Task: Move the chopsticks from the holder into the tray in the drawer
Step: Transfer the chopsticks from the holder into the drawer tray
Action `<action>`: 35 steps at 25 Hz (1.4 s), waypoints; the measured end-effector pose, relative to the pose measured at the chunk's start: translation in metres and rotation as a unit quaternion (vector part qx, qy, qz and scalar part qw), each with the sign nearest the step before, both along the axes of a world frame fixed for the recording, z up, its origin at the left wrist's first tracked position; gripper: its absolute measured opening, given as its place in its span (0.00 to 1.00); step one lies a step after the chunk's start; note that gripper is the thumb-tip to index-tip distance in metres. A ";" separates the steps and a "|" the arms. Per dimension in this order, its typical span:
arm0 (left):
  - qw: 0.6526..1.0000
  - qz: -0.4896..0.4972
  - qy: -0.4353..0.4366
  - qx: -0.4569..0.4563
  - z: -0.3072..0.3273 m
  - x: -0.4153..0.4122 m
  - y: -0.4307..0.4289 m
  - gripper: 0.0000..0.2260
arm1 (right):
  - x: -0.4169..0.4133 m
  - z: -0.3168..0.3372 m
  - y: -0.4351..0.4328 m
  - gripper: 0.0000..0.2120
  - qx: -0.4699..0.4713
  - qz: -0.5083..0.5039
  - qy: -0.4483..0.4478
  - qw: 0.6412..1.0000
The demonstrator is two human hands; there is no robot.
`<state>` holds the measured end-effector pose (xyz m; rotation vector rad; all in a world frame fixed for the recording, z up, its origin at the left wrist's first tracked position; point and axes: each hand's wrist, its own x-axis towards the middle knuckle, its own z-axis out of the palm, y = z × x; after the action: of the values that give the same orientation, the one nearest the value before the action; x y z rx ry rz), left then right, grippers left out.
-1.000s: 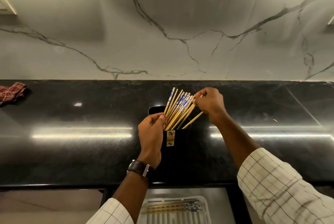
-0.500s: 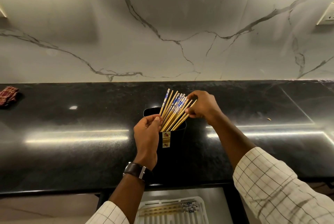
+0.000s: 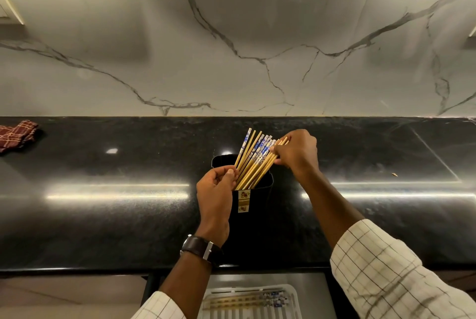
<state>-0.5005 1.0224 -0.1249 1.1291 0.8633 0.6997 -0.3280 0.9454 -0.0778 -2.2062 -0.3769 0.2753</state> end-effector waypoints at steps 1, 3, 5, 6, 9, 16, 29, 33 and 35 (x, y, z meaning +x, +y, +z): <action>1.000 -0.001 -0.007 -0.001 0.000 -0.001 0.000 0.06 | -0.002 0.009 -0.003 0.08 0.003 0.012 -0.022 1.000; 1.000 -0.009 -0.013 0.017 0.003 -0.003 -0.002 0.06 | -0.007 0.036 -0.011 0.07 0.019 0.046 -0.083 0.995; 0.995 -0.035 0.011 0.096 0.010 -0.003 -0.002 0.06 | -0.014 0.069 -0.019 0.06 0.036 0.096 -0.163 0.981; 0.986 -0.056 0.022 0.155 0.017 -0.001 -0.002 0.07 | -0.019 0.085 -0.023 0.05 0.038 0.123 -0.200 0.971; 0.935 -0.158 0.008 0.318 0.053 0.013 0.001 0.14 | -0.037 0.128 -0.027 0.06 0.044 0.169 -0.253 0.951; 0.953 -0.212 -0.161 0.146 0.114 0.014 -0.004 0.07 | -0.064 0.154 -0.020 0.10 0.141 0.190 -0.168 0.957; 0.954 0.112 -0.202 -0.192 0.011 -0.034 -0.054 0.12 | -0.165 -0.027 -0.054 0.10 0.444 -0.271 0.493 0.697; 0.946 0.158 -0.179 -0.220 -0.024 -0.044 -0.073 0.14 | -0.166 -0.043 -0.065 0.11 0.418 -0.265 0.494 0.715; 0.940 0.178 -0.146 -0.254 -0.043 -0.055 -0.083 0.13 | -0.177 -0.060 -0.077 0.06 0.393 -0.261 0.516 0.715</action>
<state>-0.5556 0.9396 -0.1678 0.3955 0.9306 0.8527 -0.5055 0.8681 -0.1375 -0.9703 0.6542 0.7928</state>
